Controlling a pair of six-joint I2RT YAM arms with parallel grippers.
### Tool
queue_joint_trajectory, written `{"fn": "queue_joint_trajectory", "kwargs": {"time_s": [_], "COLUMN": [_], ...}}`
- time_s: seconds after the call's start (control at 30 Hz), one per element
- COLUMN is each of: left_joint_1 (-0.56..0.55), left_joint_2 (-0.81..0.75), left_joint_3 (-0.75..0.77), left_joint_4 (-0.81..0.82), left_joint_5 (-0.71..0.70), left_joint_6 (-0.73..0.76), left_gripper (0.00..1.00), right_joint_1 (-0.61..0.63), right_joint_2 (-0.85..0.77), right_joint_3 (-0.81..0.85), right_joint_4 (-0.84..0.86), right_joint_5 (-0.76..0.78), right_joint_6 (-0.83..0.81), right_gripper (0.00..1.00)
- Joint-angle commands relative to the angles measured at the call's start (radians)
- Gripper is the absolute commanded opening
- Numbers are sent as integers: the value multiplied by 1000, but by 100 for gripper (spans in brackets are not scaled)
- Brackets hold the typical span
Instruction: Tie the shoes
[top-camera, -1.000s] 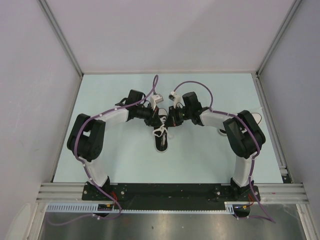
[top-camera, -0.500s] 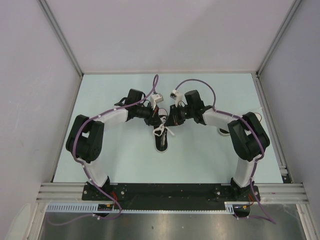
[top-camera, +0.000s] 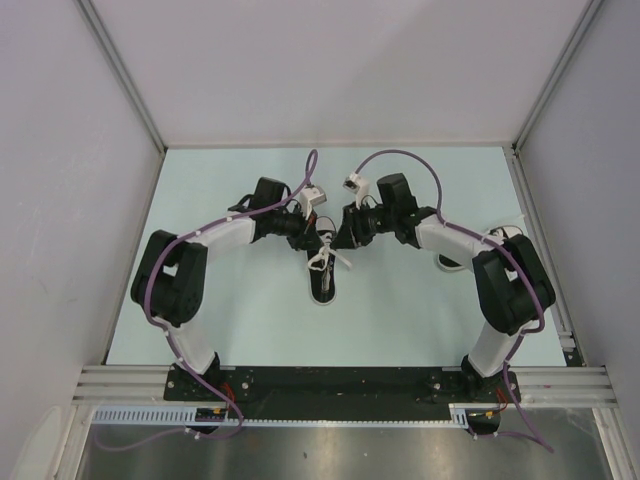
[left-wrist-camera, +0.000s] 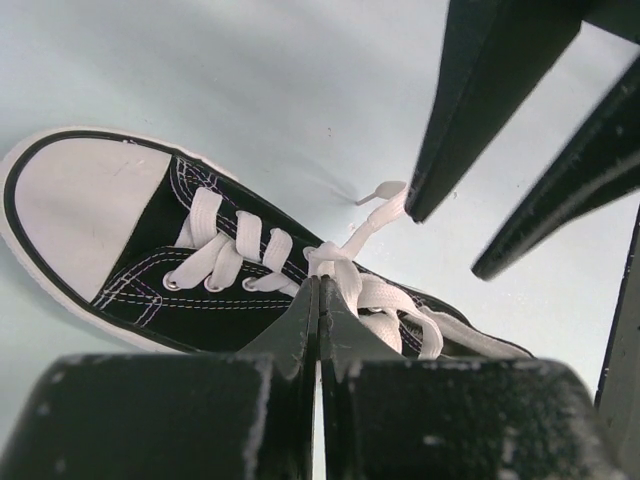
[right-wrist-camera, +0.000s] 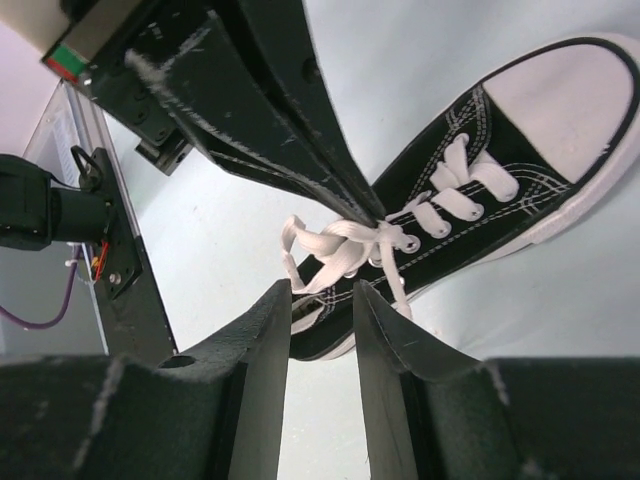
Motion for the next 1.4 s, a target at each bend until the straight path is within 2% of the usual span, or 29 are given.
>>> {"fn": "queue_joint_trajectory", "kwargs": {"time_s": [0.0, 0.3, 0.43, 0.63, 0.83, 1.0, 1.1, 1.37], "left_joint_1": [2, 3, 3, 7, 19, 22, 23, 30], "left_joint_2": [-69, -82, -73, -60, -45, -31, -28, -27], "left_joint_3": [20, 13, 7, 0, 2, 5, -4, 2], "left_joint_4": [6, -17, 3, 33, 45, 52, 64, 69], "left_joint_5": [14, 8, 11, 11, 33, 48, 48, 50], "left_joint_6": [56, 68, 41, 4, -21, -41, -47, -50], "left_gripper": [0, 0, 0, 0, 0, 0, 0, 0], "right_joint_1": [-18, 22, 46, 137, 203, 212, 209, 144], "right_joint_2": [4, -43, -77, -106, -139, -166, -162, -90], "right_joint_3": [5, 5, 5, 2, -15, -27, -27, -27], "right_joint_4": [81, 22, -70, -152, -150, -176, -152, -65], "right_joint_5": [20, -13, 30, 306, 430, 471, 493, 383], "right_joint_6": [11, 25, 33, 1, -67, -88, -58, 73], "right_gripper": [36, 34, 49, 55, 50, 53, 49, 38]}}
